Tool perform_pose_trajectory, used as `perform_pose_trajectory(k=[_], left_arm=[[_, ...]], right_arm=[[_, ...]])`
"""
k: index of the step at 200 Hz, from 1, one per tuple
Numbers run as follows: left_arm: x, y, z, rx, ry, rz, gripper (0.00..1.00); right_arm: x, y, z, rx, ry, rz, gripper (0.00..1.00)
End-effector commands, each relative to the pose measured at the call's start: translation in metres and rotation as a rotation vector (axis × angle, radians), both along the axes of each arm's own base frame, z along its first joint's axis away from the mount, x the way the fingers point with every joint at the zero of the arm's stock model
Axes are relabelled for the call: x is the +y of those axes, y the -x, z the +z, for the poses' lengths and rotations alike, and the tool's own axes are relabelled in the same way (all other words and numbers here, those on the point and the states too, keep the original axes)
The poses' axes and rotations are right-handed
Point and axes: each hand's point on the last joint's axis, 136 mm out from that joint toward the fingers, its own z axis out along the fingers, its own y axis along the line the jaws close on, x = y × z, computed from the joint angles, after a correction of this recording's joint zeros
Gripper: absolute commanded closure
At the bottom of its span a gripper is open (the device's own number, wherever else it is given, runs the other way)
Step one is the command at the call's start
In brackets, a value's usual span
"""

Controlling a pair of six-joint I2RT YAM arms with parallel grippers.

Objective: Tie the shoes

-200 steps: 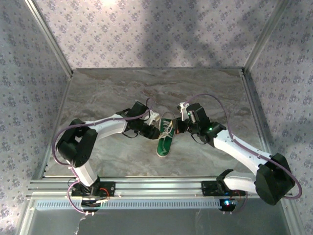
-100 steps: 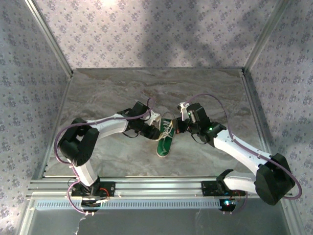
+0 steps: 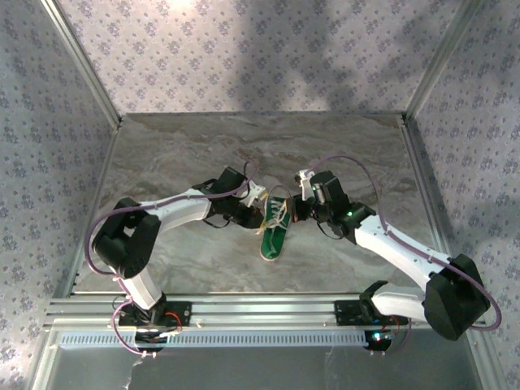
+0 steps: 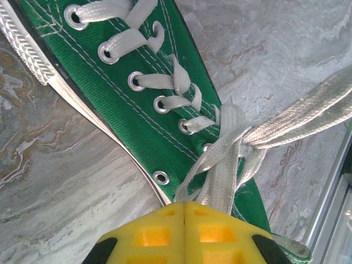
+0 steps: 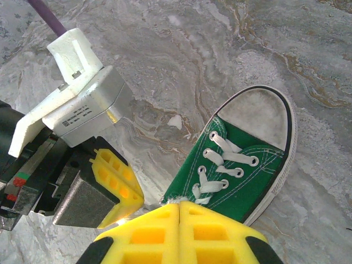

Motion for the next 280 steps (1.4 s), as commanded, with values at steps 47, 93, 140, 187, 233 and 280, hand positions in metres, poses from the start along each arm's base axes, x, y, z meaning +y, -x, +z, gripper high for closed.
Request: perform_pose_trajectory(k=[47,93,140,187,233,280], left_arm=[[0.0,-0.003,0.015,-0.043,0.04,0.023,1.0],[0.011,-0.005,0.005,-0.048,-0.005,0.076,1.0],[0.022,-0.02,0.009,-0.097,-0.003,0.193,1.0],[0.023,-0.03,0.011,-0.125,0.027,0.27,1.0],[0.026,-0.036,0.019,-0.155,0.057,0.327,1.0],[0.031,-0.038,0.018,-0.168,0.053,0.367,1.0]], right_arm=[[-0.004,0.0,-0.004,0.01,0.03,-0.014,1.0],[-0.005,0.0,-0.004,0.005,0.035,-0.016,1.0],[-0.009,0.001,-0.005,-0.003,0.071,-0.025,1.0],[-0.017,0.008,-0.011,-0.008,0.143,-0.04,1.0],[-0.026,0.011,-0.015,-0.01,0.187,-0.065,1.0],[-0.038,0.013,-0.021,-0.001,0.256,-0.107,1.0]])
